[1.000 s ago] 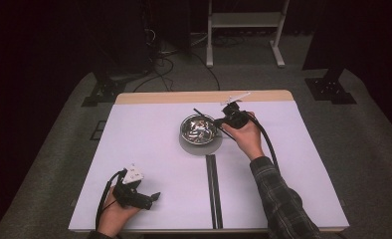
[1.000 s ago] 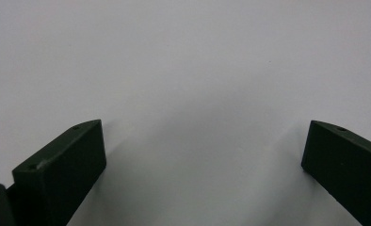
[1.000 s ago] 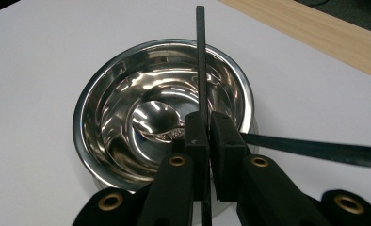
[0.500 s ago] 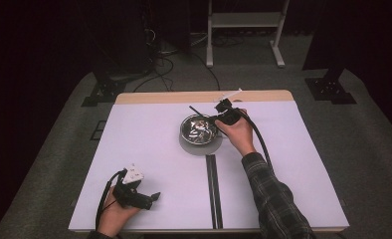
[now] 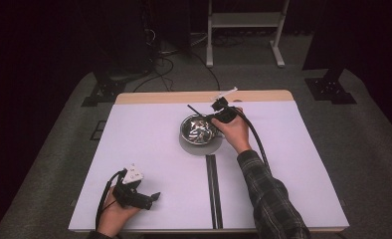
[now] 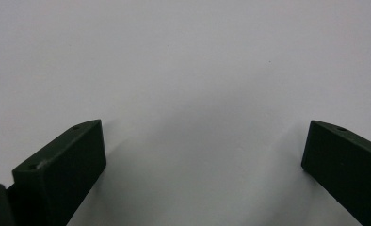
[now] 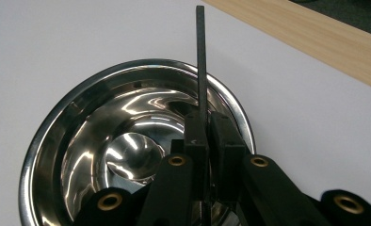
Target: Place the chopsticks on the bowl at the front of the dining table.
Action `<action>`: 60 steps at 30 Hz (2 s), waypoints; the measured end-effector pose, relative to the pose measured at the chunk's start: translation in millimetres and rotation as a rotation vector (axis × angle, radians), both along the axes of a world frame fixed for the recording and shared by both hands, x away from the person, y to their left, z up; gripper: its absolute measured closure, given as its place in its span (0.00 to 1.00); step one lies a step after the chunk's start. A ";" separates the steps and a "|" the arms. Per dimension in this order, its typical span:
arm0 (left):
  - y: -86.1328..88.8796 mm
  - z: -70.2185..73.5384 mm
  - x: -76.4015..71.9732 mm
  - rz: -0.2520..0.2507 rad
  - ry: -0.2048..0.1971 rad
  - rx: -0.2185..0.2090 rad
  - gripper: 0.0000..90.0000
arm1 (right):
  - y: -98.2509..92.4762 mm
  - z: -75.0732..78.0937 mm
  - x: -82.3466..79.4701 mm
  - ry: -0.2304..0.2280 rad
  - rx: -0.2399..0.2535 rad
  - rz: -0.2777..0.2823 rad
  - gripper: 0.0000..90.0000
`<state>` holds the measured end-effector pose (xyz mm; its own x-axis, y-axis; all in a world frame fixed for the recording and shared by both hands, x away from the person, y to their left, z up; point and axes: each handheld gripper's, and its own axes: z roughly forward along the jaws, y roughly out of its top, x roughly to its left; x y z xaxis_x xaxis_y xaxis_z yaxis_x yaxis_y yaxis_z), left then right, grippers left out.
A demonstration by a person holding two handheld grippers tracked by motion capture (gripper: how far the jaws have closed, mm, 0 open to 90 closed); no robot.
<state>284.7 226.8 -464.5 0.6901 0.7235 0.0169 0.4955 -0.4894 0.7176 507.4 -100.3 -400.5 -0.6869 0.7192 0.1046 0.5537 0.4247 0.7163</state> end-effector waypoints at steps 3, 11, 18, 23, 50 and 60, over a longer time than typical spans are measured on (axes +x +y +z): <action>-0.1 0.0 -0.1 0.001 0.001 -0.001 0.00 | 0.9 -2.4 0.8 0.006 0.001 -0.002 0.95; 0.0 0.0 0.0 0.000 0.000 0.000 0.00 | 4.3 -4.2 1.5 -0.011 -0.012 -0.004 0.87; 0.2 0.1 0.1 -0.001 0.000 0.002 0.00 | 3.8 -0.9 -2.2 -0.034 -0.022 0.010 0.68; 0.1 0.1 0.0 -0.001 0.001 0.001 0.00 | 3.5 6.6 -10.2 -0.048 -0.033 0.035 0.64; 0.0 -0.1 -0.1 0.000 0.001 -0.001 0.00 | -46.4 23.3 -62.7 -0.101 -0.037 0.009 0.56; 0.1 0.2 -0.2 -0.001 0.002 0.002 0.00 | -71.5 18.2 -85.3 -0.114 -0.022 -0.036 0.51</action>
<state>284.5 226.9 -464.3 0.6907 0.7229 0.0166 0.4967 -0.4910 0.7157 422.1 -171.8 -382.3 -0.6673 0.7447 0.0113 0.4842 0.4222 0.7664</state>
